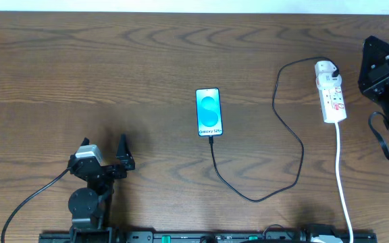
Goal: Plug charger to phone and switch on socket
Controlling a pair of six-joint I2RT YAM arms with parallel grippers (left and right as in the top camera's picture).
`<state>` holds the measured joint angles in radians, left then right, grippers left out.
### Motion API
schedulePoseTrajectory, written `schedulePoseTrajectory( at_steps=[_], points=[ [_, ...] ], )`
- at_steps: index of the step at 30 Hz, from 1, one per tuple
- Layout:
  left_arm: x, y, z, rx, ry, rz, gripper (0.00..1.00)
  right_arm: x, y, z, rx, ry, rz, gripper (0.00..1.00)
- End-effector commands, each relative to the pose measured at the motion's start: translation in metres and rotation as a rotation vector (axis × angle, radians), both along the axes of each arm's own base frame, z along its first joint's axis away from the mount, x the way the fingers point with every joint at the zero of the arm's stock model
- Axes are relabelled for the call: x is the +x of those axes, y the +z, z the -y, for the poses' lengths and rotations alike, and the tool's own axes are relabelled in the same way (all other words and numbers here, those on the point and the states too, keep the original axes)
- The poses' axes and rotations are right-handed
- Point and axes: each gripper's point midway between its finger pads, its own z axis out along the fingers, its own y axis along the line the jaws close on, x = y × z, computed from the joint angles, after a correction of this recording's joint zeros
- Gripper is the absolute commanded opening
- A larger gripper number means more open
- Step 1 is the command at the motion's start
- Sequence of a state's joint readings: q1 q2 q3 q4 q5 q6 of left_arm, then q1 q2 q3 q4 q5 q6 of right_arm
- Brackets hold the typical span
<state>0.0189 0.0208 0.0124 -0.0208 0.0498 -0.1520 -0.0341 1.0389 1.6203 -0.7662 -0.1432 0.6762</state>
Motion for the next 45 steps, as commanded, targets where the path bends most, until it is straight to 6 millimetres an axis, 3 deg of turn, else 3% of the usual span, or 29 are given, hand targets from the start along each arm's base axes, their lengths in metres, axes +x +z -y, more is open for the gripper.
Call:
schedulePoseTrajectory(
  at_steps=[1,26,40,45],
  points=[
    [-0.002,-0.011,-0.002,0.021,0.006,-0.035,0.98,-0.012,0.008,-0.006,-0.011,0.024,0.032,0.17],
    [-0.002,-0.011,-0.004,0.023,0.017,-0.038,0.98,-0.067,0.042,-0.004,-0.018,0.008,0.173,0.19],
    [-0.002,-0.011,-0.005,0.036,0.023,-0.039,0.98,-0.072,0.045,-0.004,-0.018,0.007,0.185,0.18],
    [-0.002,-0.012,-0.005,0.134,0.009,-0.043,0.98,-0.072,0.045,-0.004,-0.018,0.007,0.185,0.18]
  ],
)
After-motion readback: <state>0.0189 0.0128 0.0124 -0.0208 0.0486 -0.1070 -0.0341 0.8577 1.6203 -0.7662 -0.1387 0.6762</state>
